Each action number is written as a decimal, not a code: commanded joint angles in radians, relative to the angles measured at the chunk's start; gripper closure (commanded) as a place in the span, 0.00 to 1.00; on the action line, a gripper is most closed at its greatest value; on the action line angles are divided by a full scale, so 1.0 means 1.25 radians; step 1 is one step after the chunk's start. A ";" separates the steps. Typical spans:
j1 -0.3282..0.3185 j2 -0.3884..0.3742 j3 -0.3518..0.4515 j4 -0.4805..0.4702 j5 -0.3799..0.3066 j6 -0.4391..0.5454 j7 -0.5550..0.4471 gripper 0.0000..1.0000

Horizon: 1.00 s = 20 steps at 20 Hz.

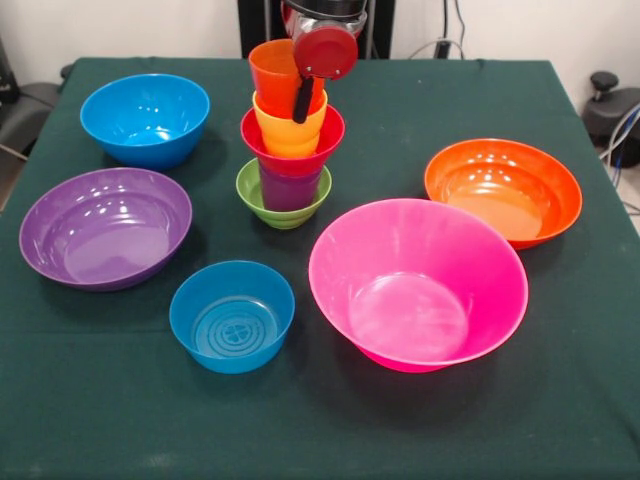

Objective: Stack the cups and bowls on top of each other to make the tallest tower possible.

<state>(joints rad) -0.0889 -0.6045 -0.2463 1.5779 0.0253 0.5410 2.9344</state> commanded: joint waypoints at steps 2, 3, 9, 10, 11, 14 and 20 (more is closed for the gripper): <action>-0.004 0.044 0.096 0.028 -0.023 -0.037 -0.033 1.00; -0.006 0.044 0.097 0.029 -0.023 -0.038 -0.034 1.00; -0.015 0.045 0.093 0.028 -0.030 -0.037 -0.043 1.00; -0.018 0.043 0.091 0.025 -0.032 -0.034 -0.048 1.00; -0.020 0.043 0.091 0.023 -0.034 -0.033 -0.051 1.00; -0.022 0.056 0.096 0.010 -0.034 -0.052 -0.046 1.00; -0.019 0.078 0.077 -0.024 -0.039 -0.036 -0.038 1.00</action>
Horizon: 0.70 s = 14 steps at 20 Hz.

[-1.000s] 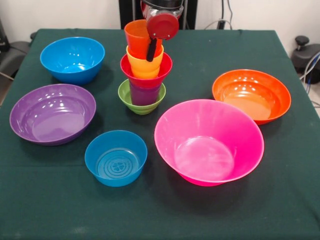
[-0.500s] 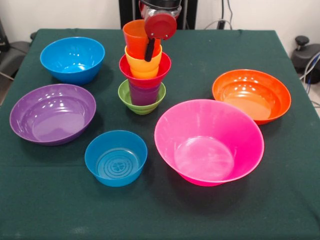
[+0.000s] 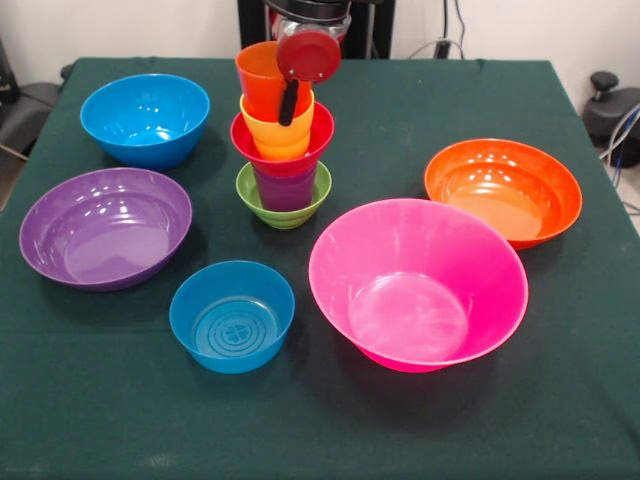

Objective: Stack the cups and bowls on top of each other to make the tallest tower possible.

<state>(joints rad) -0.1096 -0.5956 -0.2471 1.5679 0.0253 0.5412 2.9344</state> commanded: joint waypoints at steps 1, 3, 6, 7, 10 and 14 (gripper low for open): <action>-0.006 0.070 0.082 -0.012 -0.034 -0.037 -0.036 1.00; -0.006 0.070 0.085 -0.009 -0.027 -0.037 -0.030 1.00; 0.000 0.067 0.084 -0.012 -0.019 -0.026 -0.020 1.00; 0.003 0.069 0.083 -0.012 -0.017 -0.025 -0.015 1.00; 0.013 0.070 0.074 -0.019 -0.019 -0.003 -0.012 1.00; 0.014 0.069 0.077 -0.018 -0.015 0.006 -0.011 1.00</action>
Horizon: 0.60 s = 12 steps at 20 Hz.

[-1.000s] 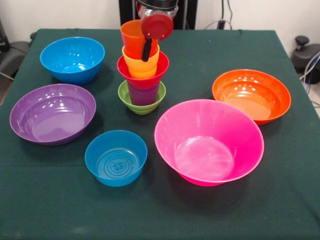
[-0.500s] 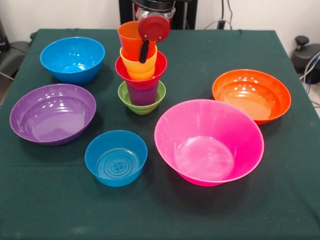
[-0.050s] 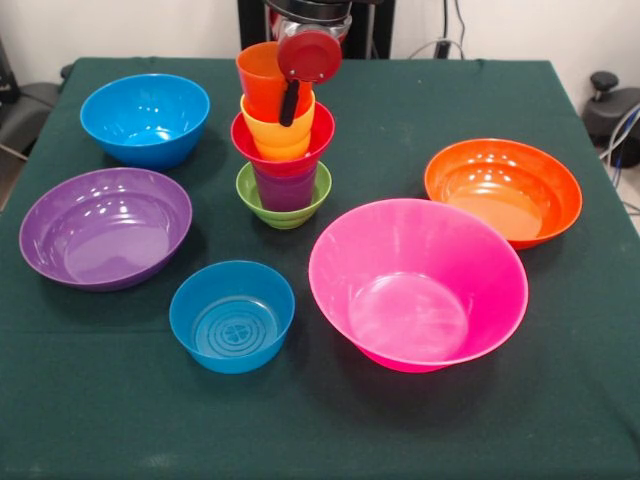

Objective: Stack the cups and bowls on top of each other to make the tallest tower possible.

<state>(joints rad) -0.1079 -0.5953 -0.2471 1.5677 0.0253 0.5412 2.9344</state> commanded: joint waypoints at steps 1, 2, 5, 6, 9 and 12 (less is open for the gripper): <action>0.011 0.068 0.079 -0.017 -0.014 0.006 -0.012 1.00; 0.008 0.067 0.083 -0.015 -0.012 0.006 -0.014 1.00; 0.007 0.062 0.090 -0.005 -0.008 0.000 -0.015 1.00; 0.002 0.060 0.098 0.000 -0.004 -0.003 -0.017 1.00; 0.002 0.060 0.098 0.001 -0.003 -0.004 -0.016 0.00; 0.004 0.061 0.096 -0.001 -0.004 -0.004 -0.014 0.00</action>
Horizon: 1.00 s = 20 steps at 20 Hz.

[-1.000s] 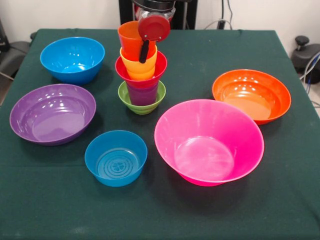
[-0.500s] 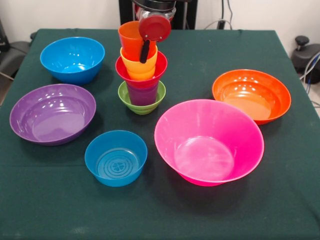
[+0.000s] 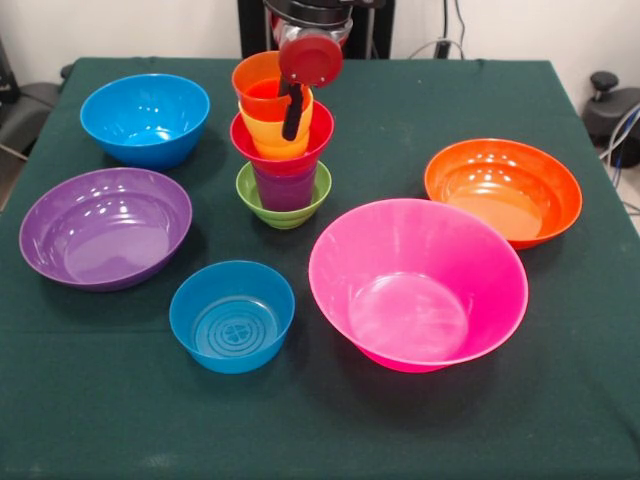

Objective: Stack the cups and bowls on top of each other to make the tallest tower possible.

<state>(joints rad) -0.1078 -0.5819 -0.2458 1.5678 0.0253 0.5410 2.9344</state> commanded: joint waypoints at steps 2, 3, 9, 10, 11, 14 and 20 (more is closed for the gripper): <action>0.004 0.050 0.094 -0.001 -0.003 -0.005 -0.013 0.00; 0.006 0.051 0.091 -0.004 -0.004 -0.003 -0.011 0.00; 0.016 0.051 0.079 -0.005 -0.005 -0.006 -0.002 0.00; 0.014 0.050 0.082 -0.004 -0.004 -0.006 -0.005 0.00; 0.016 0.049 0.079 -0.003 -0.004 -0.007 -0.001 0.00; 0.017 0.040 0.082 0.004 0.001 0.001 -0.001 0.00; 0.022 0.007 0.084 0.027 0.010 0.017 0.002 0.00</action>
<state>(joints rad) -0.1025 -0.5625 -0.2455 1.5701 0.0253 0.5410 2.9344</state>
